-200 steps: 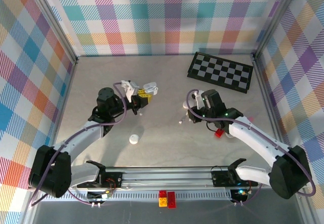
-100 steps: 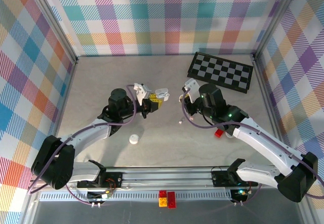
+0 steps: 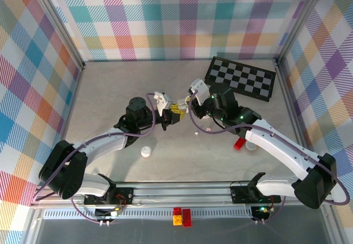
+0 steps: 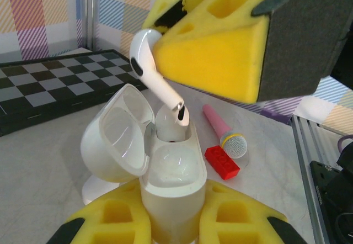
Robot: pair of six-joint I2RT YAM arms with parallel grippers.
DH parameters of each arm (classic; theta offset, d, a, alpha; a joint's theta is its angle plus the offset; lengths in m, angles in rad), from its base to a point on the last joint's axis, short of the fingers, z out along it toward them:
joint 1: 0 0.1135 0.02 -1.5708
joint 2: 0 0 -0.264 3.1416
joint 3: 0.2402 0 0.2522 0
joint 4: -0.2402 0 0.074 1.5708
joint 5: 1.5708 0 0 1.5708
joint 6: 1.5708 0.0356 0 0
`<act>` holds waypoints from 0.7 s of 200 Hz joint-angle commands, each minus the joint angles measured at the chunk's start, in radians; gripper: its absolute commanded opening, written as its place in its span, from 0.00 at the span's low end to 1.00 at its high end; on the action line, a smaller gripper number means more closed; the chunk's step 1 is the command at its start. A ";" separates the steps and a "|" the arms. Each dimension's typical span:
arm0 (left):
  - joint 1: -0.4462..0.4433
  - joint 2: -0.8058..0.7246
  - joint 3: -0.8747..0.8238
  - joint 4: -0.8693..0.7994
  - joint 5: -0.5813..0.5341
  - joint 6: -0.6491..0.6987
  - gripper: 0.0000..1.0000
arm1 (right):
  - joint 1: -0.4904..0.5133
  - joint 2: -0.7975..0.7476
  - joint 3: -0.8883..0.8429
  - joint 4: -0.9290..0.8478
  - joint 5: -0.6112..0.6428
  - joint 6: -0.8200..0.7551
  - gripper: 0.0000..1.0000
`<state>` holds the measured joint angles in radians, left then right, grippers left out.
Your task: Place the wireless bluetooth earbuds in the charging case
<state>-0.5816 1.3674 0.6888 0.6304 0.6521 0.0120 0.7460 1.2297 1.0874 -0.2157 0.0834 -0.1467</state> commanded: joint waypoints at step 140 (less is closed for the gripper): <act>-0.018 0.027 0.064 0.108 0.012 -0.069 0.00 | 0.029 0.044 0.023 0.022 -0.032 -0.068 0.19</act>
<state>-0.5888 1.4010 0.7059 0.6647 0.6491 -0.0406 0.7673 1.2709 1.0950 -0.2020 0.0700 -0.1940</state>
